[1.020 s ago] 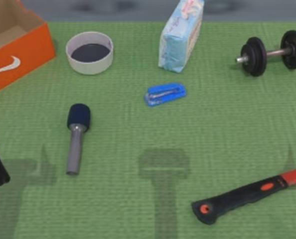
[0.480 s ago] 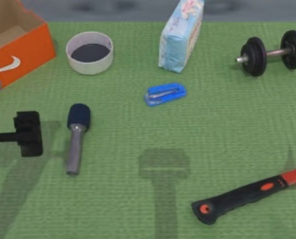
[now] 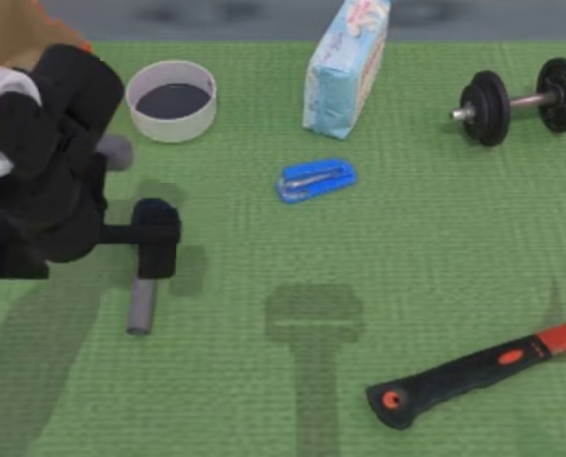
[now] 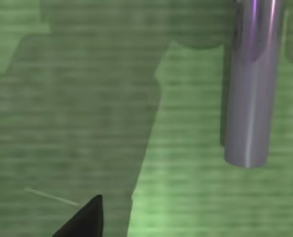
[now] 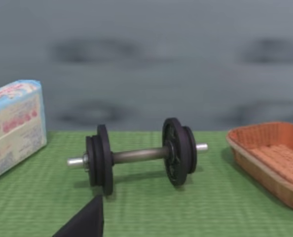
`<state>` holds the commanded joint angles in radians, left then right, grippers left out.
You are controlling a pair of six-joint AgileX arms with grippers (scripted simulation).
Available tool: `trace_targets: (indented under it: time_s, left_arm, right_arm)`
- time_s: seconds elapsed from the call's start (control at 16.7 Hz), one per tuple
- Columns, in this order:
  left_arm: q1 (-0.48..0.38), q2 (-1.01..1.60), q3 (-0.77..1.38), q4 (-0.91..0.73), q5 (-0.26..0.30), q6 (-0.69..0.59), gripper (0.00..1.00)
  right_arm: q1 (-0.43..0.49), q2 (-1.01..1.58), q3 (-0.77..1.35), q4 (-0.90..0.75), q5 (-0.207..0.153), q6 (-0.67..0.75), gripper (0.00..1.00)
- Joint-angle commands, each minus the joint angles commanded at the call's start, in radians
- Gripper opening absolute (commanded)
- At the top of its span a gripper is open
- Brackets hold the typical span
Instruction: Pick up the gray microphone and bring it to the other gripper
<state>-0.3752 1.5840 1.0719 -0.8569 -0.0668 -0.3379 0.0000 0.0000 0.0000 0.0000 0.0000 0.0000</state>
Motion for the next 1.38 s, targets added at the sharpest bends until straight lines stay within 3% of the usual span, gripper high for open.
trace_targets:
  time_s: [0.24,0.66,1.2,1.38]
  left_arm:
    - [-0.04,0.158,0.125,-0.08,-0.008,-0.037,1.0]
    - [-0.041,0.179,0.139,-0.085,-0.008,-0.04,1.0]
    - [-0.023,0.366,-0.008,0.255,-0.006,-0.016,1.0]
    - [-0.021,0.389,-0.024,0.288,-0.006,-0.014,1.0]
  right_arm:
    - [0.0,0.0,0.0,0.0,0.0,0.0,1.0]
    - [0.0,0.0,0.0,0.0,0.0,0.0,1.0]
    - [0.0,0.0,0.0,0.0,0.0,0.0,1.0]
    - [0.0,0.0,0.0,0.0,0.0,0.0,1.0]
